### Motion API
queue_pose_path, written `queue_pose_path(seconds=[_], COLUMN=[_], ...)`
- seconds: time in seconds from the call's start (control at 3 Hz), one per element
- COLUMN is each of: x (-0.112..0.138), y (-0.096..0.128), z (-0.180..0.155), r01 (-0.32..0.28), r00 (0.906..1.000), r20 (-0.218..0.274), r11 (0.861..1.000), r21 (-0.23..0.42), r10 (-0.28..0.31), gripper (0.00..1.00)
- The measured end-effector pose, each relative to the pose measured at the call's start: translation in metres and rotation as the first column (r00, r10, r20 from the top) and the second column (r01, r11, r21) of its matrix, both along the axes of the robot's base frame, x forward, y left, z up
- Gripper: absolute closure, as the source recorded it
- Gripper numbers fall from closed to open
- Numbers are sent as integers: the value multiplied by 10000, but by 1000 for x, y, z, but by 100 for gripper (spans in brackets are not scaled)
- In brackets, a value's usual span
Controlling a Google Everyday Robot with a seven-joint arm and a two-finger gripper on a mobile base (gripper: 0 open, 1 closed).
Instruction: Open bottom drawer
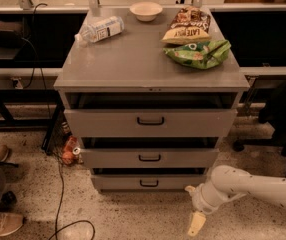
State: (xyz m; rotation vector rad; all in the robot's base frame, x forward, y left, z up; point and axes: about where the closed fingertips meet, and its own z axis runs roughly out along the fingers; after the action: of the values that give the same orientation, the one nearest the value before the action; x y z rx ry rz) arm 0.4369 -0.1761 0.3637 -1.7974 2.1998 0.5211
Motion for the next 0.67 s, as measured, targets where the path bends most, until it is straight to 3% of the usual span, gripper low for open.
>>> queue_pose_path(seconds=[0.67], x=[28], y=[-26], z=[-80], r01=[-945], r00=[9901], r20=[1041], r11=[9955], r21=[-52], r10=[945], gripper=[0])
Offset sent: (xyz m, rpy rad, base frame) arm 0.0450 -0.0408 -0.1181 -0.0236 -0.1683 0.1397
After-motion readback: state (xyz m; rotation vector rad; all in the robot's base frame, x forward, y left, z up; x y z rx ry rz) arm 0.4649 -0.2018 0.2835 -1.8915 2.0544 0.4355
